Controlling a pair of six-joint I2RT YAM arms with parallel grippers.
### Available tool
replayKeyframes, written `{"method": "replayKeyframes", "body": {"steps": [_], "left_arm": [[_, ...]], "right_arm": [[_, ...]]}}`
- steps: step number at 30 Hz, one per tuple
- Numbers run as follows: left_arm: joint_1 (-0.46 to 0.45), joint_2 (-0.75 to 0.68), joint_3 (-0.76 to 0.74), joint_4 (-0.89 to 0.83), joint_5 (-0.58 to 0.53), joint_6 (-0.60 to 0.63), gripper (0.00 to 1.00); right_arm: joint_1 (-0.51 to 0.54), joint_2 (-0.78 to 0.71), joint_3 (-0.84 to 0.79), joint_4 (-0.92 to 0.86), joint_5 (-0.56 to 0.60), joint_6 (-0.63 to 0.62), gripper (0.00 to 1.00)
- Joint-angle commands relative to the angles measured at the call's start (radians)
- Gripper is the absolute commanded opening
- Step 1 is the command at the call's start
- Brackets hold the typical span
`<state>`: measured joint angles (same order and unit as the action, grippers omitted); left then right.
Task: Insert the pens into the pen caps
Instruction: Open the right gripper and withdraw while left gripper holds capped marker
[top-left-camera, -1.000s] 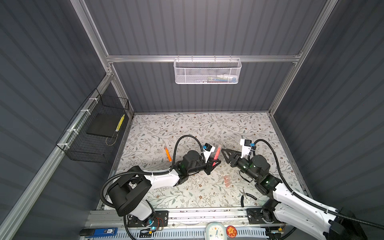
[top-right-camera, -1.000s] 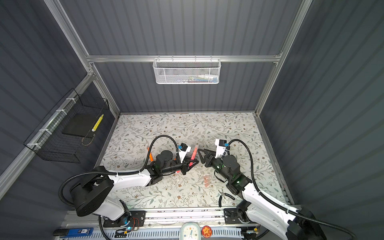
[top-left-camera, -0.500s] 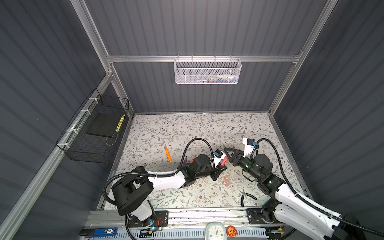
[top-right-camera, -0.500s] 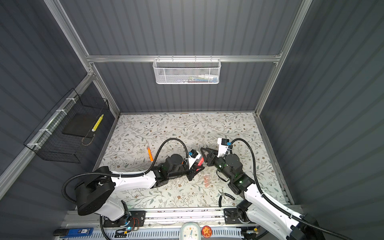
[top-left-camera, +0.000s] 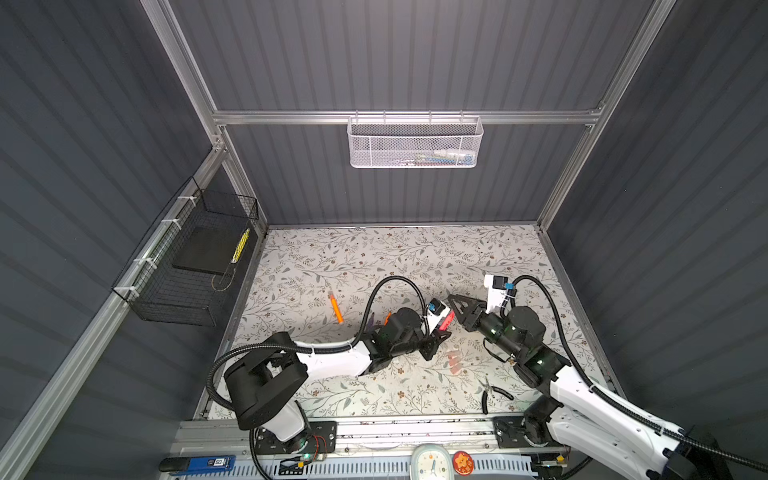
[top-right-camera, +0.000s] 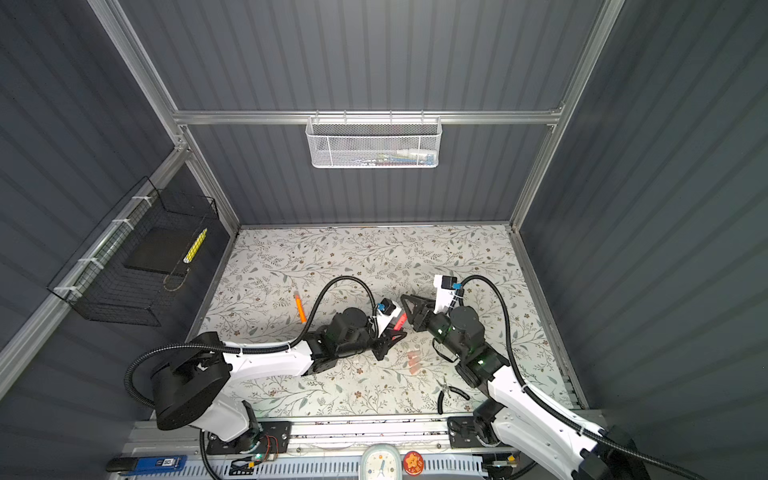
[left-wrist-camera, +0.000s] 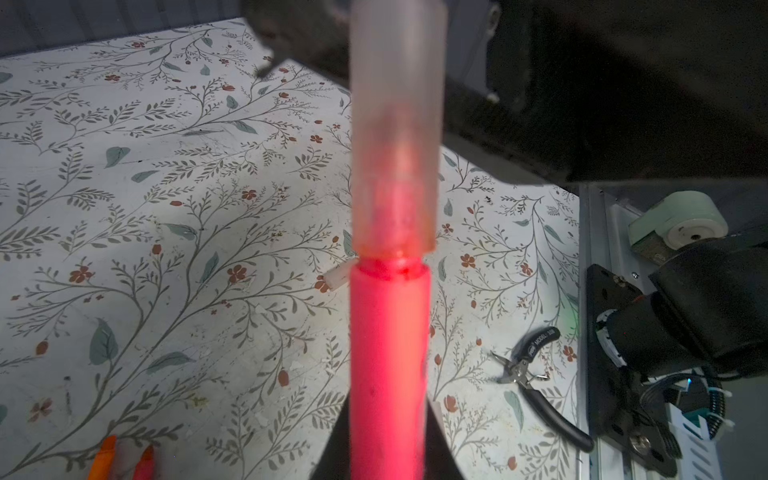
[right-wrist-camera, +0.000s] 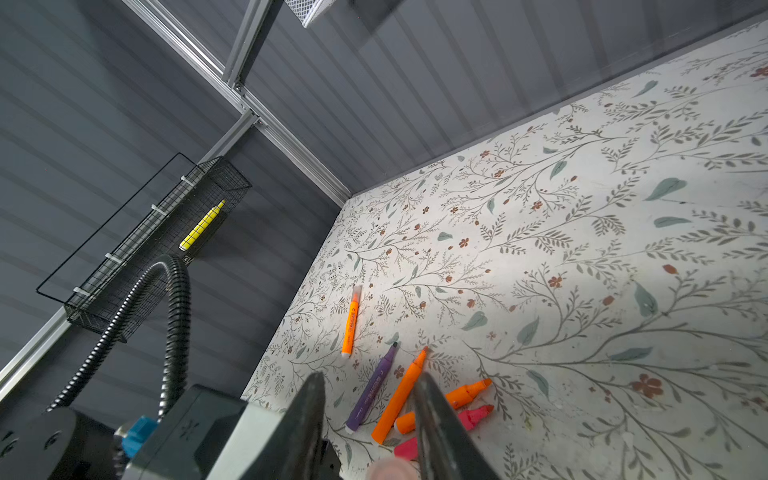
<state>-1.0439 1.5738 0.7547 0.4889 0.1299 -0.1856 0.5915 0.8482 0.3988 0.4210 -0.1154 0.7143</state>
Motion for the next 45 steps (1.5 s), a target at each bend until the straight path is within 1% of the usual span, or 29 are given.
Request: {"method": "replayKeyframes", "body": {"steps": [1,2,5,12,14,16,20,22,23,26,28,30,31,34,37,41,43,45], "left_arm": [[0.001,0.015,0.034,-0.008,-0.001,0.023,0.00],[0.001,0.016,0.035,-0.008,-0.001,0.023,0.00],[0.001,0.007,0.029,-0.003,-0.006,0.019,0.00],[0.007,-0.023,0.011,0.012,-0.025,-0.021,0.00],[0.029,-0.038,-0.001,0.028,-0.024,-0.057,0.00],[0.069,-0.055,-0.010,0.030,-0.007,-0.097,0.00],[0.124,-0.097,-0.010,0.019,0.032,-0.116,0.00],[0.144,-0.121,-0.010,0.014,0.029,-0.116,0.00],[0.149,-0.132,-0.007,0.004,0.014,-0.111,0.00],[0.159,-0.166,0.033,-0.064,-0.099,-0.068,0.00],[0.161,-0.171,0.097,-0.105,-0.199,-0.024,0.00],[0.165,-0.166,0.187,-0.153,-0.249,0.032,0.00],[0.168,-0.161,0.233,-0.168,-0.262,0.045,0.00],[0.177,-0.138,0.336,-0.188,-0.250,0.069,0.00],[0.181,-0.119,0.401,-0.193,-0.286,0.078,0.00],[0.204,-0.110,0.464,-0.221,-0.303,0.072,0.00],[0.205,-0.111,0.476,-0.235,-0.335,0.077,0.00],[0.206,-0.116,0.476,-0.246,-0.393,0.077,0.00]], "right_arm": [[-0.003,0.002,0.034,0.004,-0.026,-0.004,0.36],[-0.002,0.003,0.032,0.004,-0.026,-0.004,0.34],[-0.003,0.011,0.032,0.002,-0.021,-0.003,0.26],[-0.002,0.077,0.048,0.011,-0.071,-0.003,0.00],[0.001,0.092,0.048,0.020,-0.083,0.005,0.00],[0.013,0.105,0.038,0.045,-0.090,0.018,0.00],[0.061,0.138,0.040,0.071,-0.082,0.018,0.00],[0.091,0.166,0.047,0.083,-0.073,0.016,0.00],[0.099,0.178,0.050,0.087,-0.073,0.016,0.00],[0.128,0.213,0.055,0.100,-0.060,0.019,0.00],[0.143,0.239,0.051,0.130,-0.064,0.026,0.00],[0.149,0.262,0.050,0.156,-0.078,0.036,0.00],[0.153,0.265,0.049,0.174,-0.087,0.041,0.00],[0.164,0.296,0.040,0.206,-0.104,0.057,0.00],[0.191,0.293,0.040,0.218,-0.102,0.063,0.00],[0.221,0.293,0.035,0.238,-0.103,0.083,0.00],[0.226,0.289,0.038,0.229,-0.101,0.092,0.00],[0.239,0.283,0.048,0.189,-0.072,0.096,0.00]]}}
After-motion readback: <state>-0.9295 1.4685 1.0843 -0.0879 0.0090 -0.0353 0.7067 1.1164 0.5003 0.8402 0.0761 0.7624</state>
